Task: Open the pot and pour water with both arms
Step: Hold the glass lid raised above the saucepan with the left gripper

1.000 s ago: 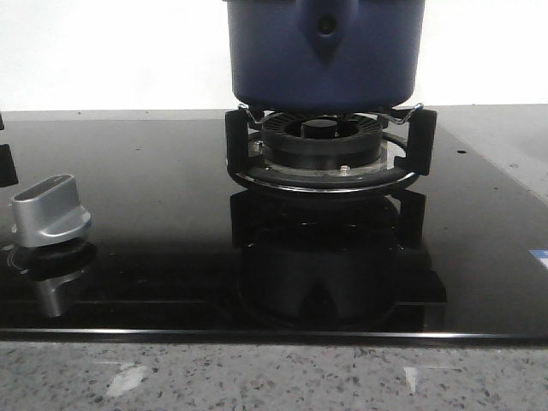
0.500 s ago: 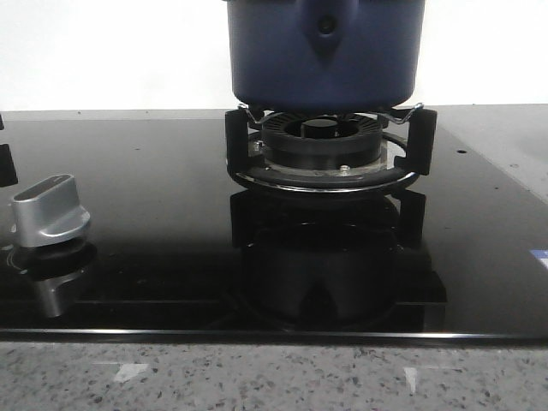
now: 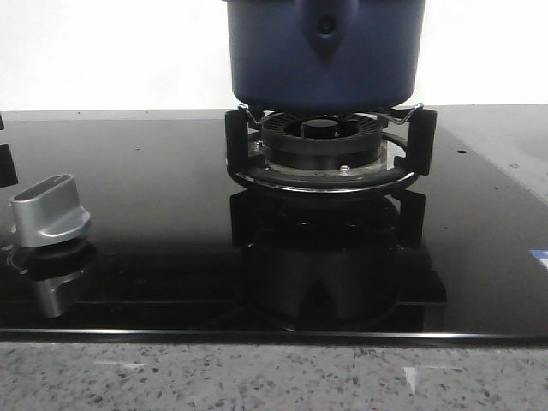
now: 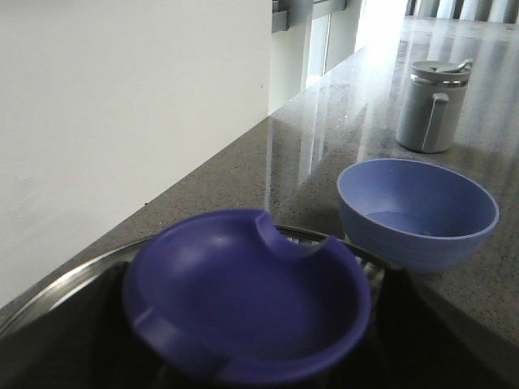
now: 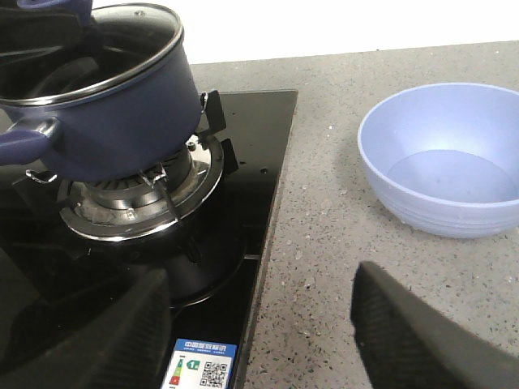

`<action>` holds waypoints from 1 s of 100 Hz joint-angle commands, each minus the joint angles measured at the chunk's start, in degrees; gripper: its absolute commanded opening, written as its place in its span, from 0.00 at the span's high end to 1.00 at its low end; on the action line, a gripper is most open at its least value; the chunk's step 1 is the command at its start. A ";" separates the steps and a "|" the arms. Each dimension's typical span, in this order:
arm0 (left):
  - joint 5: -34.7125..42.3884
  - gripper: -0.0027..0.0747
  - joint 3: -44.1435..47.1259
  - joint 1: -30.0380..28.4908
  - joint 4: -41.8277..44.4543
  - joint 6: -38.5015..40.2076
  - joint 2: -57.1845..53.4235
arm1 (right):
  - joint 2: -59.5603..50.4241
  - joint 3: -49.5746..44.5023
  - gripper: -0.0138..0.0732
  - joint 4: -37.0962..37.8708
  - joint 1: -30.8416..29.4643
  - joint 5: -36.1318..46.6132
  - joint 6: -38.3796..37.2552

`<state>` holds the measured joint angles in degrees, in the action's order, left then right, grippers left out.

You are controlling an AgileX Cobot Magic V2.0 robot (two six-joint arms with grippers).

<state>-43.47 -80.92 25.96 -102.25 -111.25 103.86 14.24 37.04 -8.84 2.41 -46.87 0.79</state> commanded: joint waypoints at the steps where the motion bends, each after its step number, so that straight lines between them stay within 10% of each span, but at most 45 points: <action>1: -2.42 0.29 -1.91 0.19 -4.97 0.54 -2.13 | 1.19 1.89 0.34 0.25 0.25 4.72 0.49; 62: -6.52 0.63 -1.91 0.61 -4.97 0.54 -2.13 | 1.19 1.89 0.34 0.25 0.25 4.72 0.49; 100: -8.29 0.66 -1.91 0.28 -4.97 0.54 -3.45 | 1.19 1.89 0.34 0.25 0.25 4.72 0.49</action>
<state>-47.66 -81.28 26.14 -102.79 -110.88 104.47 14.24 37.04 -8.84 2.41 -46.87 0.81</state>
